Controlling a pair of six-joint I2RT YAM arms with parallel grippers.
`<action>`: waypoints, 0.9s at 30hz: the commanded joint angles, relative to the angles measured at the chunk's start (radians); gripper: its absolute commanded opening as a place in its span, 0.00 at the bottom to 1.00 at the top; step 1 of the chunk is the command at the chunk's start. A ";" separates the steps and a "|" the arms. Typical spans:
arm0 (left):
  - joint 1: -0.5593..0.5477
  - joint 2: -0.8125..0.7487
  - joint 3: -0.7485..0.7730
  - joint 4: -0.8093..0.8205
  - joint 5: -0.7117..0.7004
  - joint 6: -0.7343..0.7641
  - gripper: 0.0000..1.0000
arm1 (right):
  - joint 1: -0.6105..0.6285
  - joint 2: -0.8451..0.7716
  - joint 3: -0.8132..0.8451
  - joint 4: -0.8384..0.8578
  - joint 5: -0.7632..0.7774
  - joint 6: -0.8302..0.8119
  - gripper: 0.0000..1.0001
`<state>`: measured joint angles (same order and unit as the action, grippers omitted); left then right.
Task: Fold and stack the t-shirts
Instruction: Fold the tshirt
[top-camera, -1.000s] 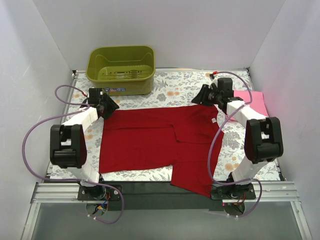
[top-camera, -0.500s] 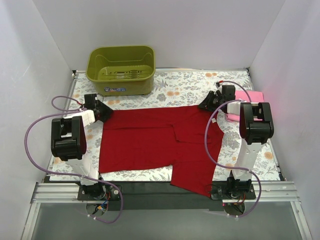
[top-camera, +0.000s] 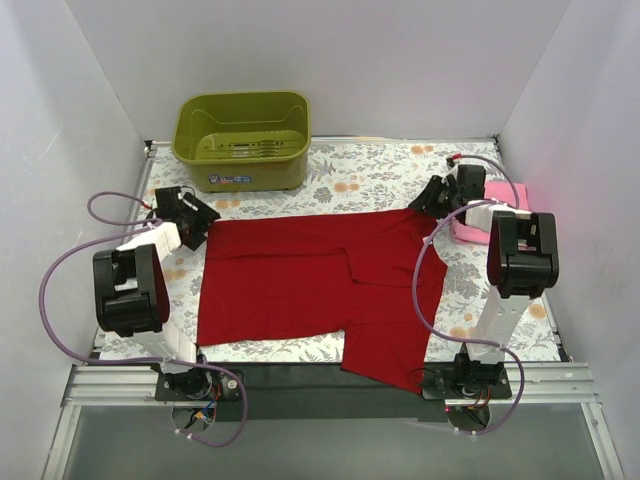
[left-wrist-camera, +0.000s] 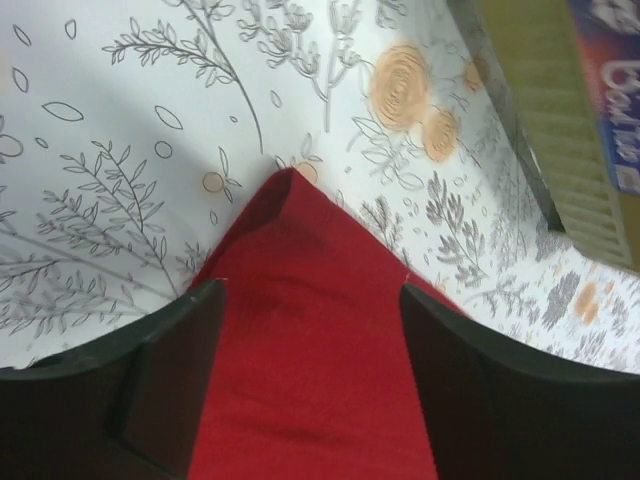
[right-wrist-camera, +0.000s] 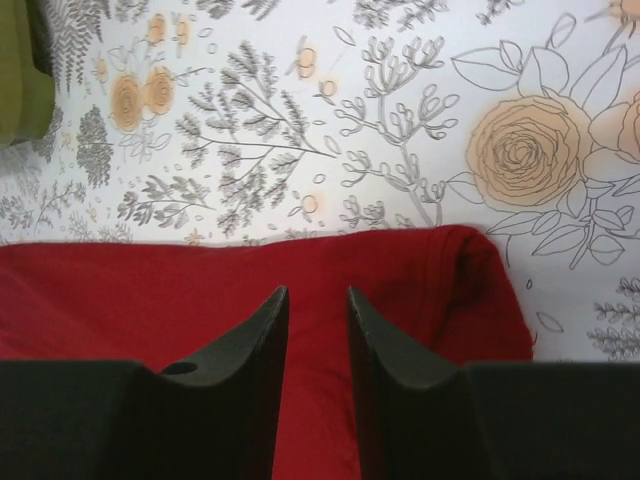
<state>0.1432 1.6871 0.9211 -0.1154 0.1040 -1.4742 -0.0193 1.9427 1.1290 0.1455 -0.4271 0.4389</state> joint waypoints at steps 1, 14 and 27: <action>-0.014 -0.125 0.051 -0.070 -0.024 0.095 0.67 | 0.048 -0.135 0.020 -0.090 0.079 -0.087 0.32; -0.274 -0.213 0.024 -0.294 -0.227 0.247 0.71 | 0.252 -0.330 -0.139 -0.469 0.369 -0.184 0.45; -0.275 0.104 0.136 -0.274 -0.222 0.189 0.67 | 0.256 -0.133 -0.065 -0.439 0.478 -0.246 0.47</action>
<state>-0.1341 1.7241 1.0222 -0.3813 -0.0948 -1.2789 0.2436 1.7222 1.0183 -0.3195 -0.0322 0.2398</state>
